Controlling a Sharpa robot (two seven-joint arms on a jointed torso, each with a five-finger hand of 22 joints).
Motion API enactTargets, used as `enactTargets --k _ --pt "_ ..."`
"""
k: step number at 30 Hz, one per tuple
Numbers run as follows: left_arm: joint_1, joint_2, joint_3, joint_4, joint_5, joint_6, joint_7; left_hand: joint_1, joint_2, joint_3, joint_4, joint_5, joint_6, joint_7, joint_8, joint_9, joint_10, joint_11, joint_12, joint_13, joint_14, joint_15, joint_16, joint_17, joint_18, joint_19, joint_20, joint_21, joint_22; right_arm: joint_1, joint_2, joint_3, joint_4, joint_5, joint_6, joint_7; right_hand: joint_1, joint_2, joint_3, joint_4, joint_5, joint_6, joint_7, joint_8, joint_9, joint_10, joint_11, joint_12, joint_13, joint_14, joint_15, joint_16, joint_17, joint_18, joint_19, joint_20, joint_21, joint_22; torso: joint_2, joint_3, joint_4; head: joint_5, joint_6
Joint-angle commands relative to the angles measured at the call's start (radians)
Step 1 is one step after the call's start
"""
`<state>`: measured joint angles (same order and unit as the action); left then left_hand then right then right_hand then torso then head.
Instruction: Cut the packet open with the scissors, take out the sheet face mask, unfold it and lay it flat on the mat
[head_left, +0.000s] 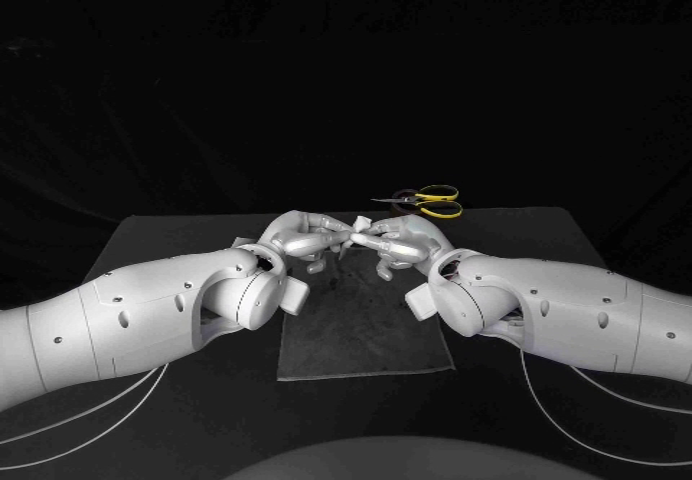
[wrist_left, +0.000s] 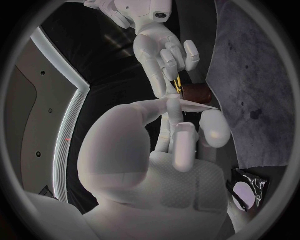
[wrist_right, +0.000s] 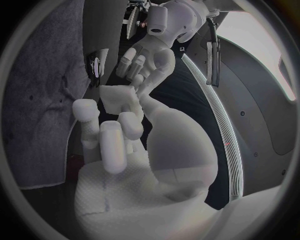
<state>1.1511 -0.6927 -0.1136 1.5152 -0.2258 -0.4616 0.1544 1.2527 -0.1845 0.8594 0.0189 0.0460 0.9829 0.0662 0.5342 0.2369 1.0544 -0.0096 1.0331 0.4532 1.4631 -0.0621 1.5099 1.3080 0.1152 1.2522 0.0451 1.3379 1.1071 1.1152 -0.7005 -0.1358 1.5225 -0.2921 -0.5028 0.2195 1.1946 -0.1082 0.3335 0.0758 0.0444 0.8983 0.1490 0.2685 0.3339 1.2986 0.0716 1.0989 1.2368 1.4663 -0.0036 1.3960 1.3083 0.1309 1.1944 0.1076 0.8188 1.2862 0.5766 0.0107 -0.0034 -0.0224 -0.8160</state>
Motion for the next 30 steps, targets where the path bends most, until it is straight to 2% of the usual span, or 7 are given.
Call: enactTargets --k 1,5,11,14,22,26,30 --pt "0.000 0.000 0.001 0.003 0.003 0.015 0.010 -0.002 0.009 0.009 0.001 0.004 0.007 -0.001 0.036 0.215 0.010 -0.001 0.006 0.001 0.029 -0.004 0.003 0.032 -0.013 0.007 0.000 0.004 0.002 0.000 0.000 0.002 0.000 0.031 -0.023 0.042 0.018 0.007 -0.002 -0.003 0.004 0.015 -0.001 0.006 0.002 0.005 -0.007 0.010 0.002 0.016 0.001 0.005 0.035 0.012 0.010 -0.002 0.009 0.003 0.000 0.0005 -0.0015 0.000 0.001" --pt "0.000 0.000 0.001 0.002 0.003 0.016 0.009 -0.002 0.009 0.009 0.001 0.004 0.007 -0.001 0.036 0.215 0.010 -0.001 0.006 0.001 0.029 -0.004 0.003 0.032 -0.013 0.007 0.000 0.004 0.002 0.000 0.000 0.002 0.001 0.035 -0.022 0.048 0.032 0.018 0.001 -0.005 0.004 0.036 -0.007 0.015 0.004 0.010 -0.012 0.018 0.004 0.018 -0.003 0.009 0.038 0.011 0.015 -0.004 0.017 0.007 0.000 0.0011 -0.0012 0.000 0.000" --pt "0.000 0.000 0.001 0.002 0.003 0.016 0.007 -0.002 0.009 0.009 0.001 0.004 0.007 -0.001 0.036 0.215 0.010 -0.001 0.006 0.001 0.029 -0.004 0.003 0.032 -0.013 0.007 0.000 0.004 0.002 0.000 -0.003 0.003 0.002 0.044 -0.027 0.060 0.051 0.051 0.015 -0.003 0.004 0.071 -0.024 0.032 0.009 0.029 -0.026 0.042 0.015 0.026 -0.014 0.019 0.049 0.007 0.030 -0.012 0.041 0.018 0.000 0.0016 -0.0012 0.000 0.000" --pt "0.000 0.000 0.001 0.002 0.003 0.018 0.006 -0.003 0.009 0.010 0.001 0.004 0.006 -0.001 0.036 0.216 0.011 0.000 0.006 0.001 0.029 -0.004 0.003 0.032 -0.013 0.007 0.000 0.004 0.001 0.000 -0.004 0.003 0.002 0.050 -0.030 0.066 0.065 0.072 0.028 -0.005 0.004 0.100 -0.039 0.050 0.015 0.043 -0.038 0.058 0.023 0.032 -0.024 0.028 0.059 0.004 0.043 -0.020 0.062 0.028 0.000 0.0013 -0.0016 0.000 0.000" --pt "0.000 0.004 0.001 0.001 0.003 0.026 0.002 -0.003 0.009 0.010 0.001 0.004 0.006 -0.001 0.036 0.216 0.011 0.000 0.006 0.001 0.029 -0.004 0.003 0.032 -0.013 0.007 0.000 0.004 0.001 0.000 -0.001 0.005 0.004 0.057 -0.030 0.070 0.083 0.082 0.041 -0.015 0.004 0.127 -0.059 0.077 0.025 0.062 -0.056 0.075 0.031 0.041 -0.040 0.036 0.070 -0.001 0.062 -0.035 0.092 0.041 0.000 0.0013 -0.0006 -0.001 -0.002" --pt "0.000 0.005 0.001 0.001 0.002 0.029 0.001 -0.004 0.009 0.011 0.000 0.004 0.006 -0.001 0.036 0.216 0.011 0.000 0.006 0.001 0.027 -0.004 0.002 0.028 -0.013 0.007 0.000 0.004 0.001 0.000 0.001 0.005 0.004 0.055 -0.038 0.065 0.123 0.090 0.070 -0.049 0.004 0.147 -0.077 0.107 0.040 0.084 -0.072 0.098 0.046 0.048 -0.055 0.044 0.081 -0.006 0.079 -0.048 0.119 0.053 0.000 0.0005 -0.0009 -0.003 -0.005" --pt "0.000 0.006 0.001 0.001 0.002 0.030 -0.001 -0.004 0.009 0.011 0.000 0.004 0.006 -0.001 0.036 0.216 0.011 0.000 0.006 0.001 0.027 -0.004 0.002 0.028 -0.013 0.007 0.000 0.004 0.001 0.000 0.002 0.006 0.004 0.049 -0.039 0.055 0.132 0.084 0.094 -0.073 0.004 0.145 -0.081 0.130 0.054 0.098 -0.077 0.108 0.052 0.054 -0.061 0.050 0.090 -0.010 0.091 -0.057 0.135 0.060 0.000 -0.0004 -0.0010 -0.004 -0.005"
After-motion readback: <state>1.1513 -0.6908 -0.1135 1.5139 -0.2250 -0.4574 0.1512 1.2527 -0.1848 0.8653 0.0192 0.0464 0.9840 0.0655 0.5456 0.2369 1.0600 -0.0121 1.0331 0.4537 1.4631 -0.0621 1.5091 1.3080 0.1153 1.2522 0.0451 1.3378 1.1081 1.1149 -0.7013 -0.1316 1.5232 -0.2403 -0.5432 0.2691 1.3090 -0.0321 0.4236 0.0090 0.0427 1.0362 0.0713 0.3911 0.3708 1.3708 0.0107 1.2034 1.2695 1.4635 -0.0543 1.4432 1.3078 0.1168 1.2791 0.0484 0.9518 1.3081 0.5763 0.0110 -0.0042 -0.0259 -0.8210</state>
